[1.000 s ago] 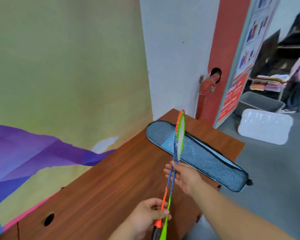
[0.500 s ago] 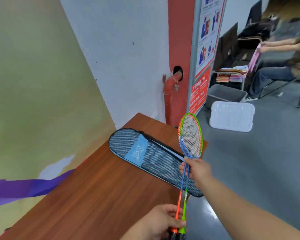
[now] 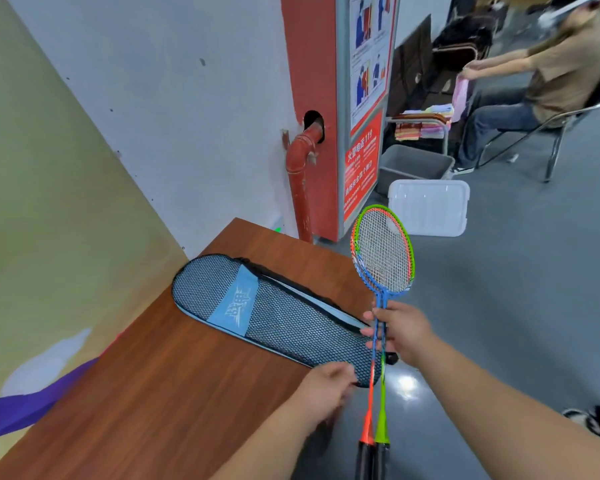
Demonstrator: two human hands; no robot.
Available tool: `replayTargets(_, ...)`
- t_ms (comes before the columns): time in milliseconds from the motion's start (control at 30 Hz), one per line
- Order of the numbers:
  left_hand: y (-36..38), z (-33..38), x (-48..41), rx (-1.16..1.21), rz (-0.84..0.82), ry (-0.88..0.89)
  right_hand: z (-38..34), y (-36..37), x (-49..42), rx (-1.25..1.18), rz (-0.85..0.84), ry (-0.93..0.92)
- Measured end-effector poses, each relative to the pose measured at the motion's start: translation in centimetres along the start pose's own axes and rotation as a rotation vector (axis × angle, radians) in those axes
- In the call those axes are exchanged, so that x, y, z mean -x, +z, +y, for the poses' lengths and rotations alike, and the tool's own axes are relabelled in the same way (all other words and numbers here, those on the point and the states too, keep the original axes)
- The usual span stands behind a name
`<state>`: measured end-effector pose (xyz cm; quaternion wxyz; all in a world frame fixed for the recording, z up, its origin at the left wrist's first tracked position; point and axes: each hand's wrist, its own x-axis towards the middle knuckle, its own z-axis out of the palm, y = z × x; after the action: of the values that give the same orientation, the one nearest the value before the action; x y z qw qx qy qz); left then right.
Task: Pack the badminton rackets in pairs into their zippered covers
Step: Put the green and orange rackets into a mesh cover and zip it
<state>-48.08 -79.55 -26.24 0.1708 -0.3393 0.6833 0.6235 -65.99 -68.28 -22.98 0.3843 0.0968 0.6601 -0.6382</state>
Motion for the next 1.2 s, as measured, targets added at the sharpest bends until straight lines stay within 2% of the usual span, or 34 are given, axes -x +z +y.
replayTargets(67,-0.7,0.2,-2.4,-0.378,0.097,0.134,-0.2,-1.0,0.0,0.028,0.029,-0.006)
replayTargets(133,-1.0,-0.3,-4.3,-0.670,0.083,0.205,0.0,-1.9,0.0,0.057,0.051,-0.008)
replayTargets(267,-1.6,-3.2,-5.8,-0.879,0.051,0.068,0.6,-3.1,-0.2,0.150,0.069,-0.018)
replayTargets(367,-1.8,-4.5,-4.1,-1.021,0.196,0.009,1.4,-3.9,-0.1,0.258,0.039,0.006)
replayTargets(433,-2.5,-4.5,-2.2,-1.072,0.224,-0.187,2.0,-4.2,0.0,0.365,0.003,0.032)
replayTargets(533,-5.3,-5.3,0.6,-1.188,0.063,-0.608,3.3,-3.3,0.3,0.551,-0.080,0.100)
replayTargets(567,-6.4,-6.0,1.2,-1.228,0.061,-0.693,3.8,-2.8,0.4,0.617,-0.103,0.119)
replayTargets(633,-8.4,-7.8,2.3,-1.176,0.179,-0.723,4.9,-1.2,0.6,0.744,-0.151,0.139)
replayTargets(733,-9.3,-11.1,3.0,-0.987,0.405,-0.454,6.6,1.1,0.8,0.924,-0.237,0.128)
replayTargets(800,-9.2,-13.2,3.2,-0.923,0.435,-0.347,7.6,2.4,1.2,1.006,-0.268,0.119)
replayTargets(1000,-10.7,-15.8,3.8,-0.517,0.649,-0.298,8.6,4.4,1.9,1.124,-0.308,0.127)
replayTargets(1200,-11.6,-17.3,5.0,-0.557,0.657,-0.282,9.0,3.9,1.9,1.130,-0.299,0.175)
